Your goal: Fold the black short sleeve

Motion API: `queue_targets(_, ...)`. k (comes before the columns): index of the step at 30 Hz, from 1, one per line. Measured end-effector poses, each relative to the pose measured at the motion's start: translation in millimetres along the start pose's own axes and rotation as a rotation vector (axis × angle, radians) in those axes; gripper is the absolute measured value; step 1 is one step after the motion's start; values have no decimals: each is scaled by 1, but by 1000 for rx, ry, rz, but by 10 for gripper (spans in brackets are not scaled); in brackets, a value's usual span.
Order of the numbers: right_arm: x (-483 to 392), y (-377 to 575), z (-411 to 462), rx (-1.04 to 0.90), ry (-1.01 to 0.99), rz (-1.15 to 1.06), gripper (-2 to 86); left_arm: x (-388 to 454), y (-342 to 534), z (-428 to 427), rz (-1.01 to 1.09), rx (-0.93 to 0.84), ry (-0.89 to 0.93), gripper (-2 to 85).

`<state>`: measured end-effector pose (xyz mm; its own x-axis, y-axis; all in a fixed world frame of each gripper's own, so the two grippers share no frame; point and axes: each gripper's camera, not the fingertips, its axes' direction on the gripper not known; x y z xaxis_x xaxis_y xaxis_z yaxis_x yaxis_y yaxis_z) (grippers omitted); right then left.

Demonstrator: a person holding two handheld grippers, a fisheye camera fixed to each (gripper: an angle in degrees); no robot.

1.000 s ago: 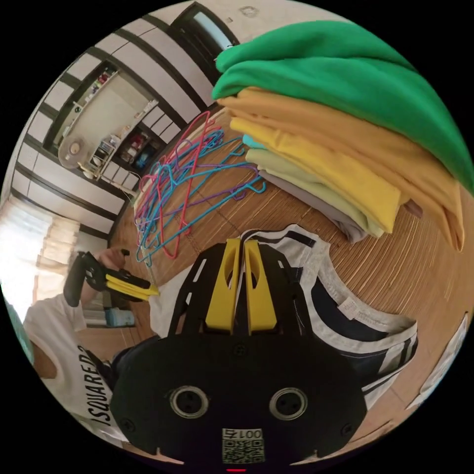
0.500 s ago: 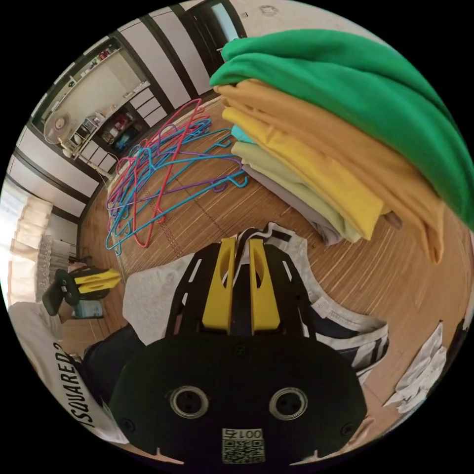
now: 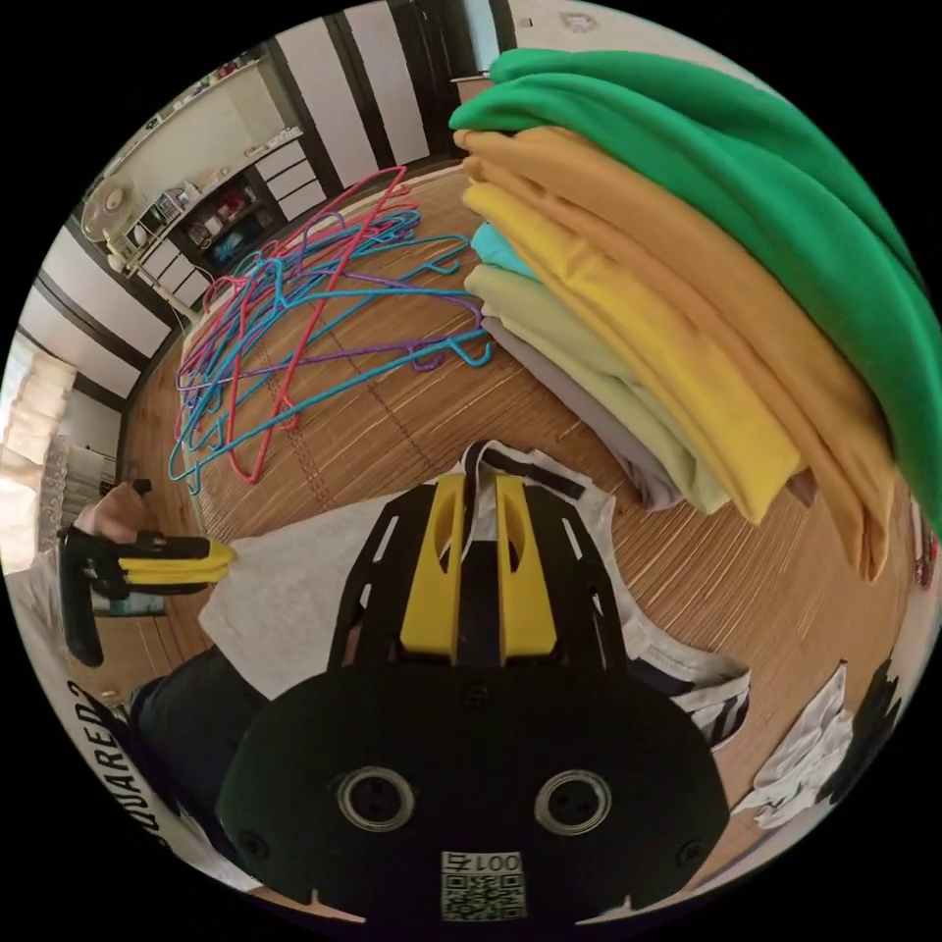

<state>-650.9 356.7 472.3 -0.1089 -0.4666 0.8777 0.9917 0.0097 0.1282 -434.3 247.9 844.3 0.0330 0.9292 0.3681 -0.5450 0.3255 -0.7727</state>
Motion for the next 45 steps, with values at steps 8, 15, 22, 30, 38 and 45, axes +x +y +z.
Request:
queue_targets(8, -32, -9, 15, -200, -17, -97, 70, 35, -17, -30, -54, -181, -110, -11)
queue_targets(15, -81, 63, -53, -58, 262, -232, 45, 45, 15, -51, -459, -467, 51, -8)
queue_targets(22, -142, 224, -141, 93, 341, -170, 19, 74, 50, -135, -715, -157, 476, 44)
queue_targets(30, -234, 480, -178, -202, 279, -116, 61, 136, 31, -228, -216, -189, 566, 119)
queue_targets(38, -360, 606, -151, -478, 154, -234, 108, 192, 0, -299, 174, -308, 527, 139)
queue_targets(45, -391, 640, -128, -480, 259, -295, 88, 204, -15, -316, 125, -334, 362, 120)
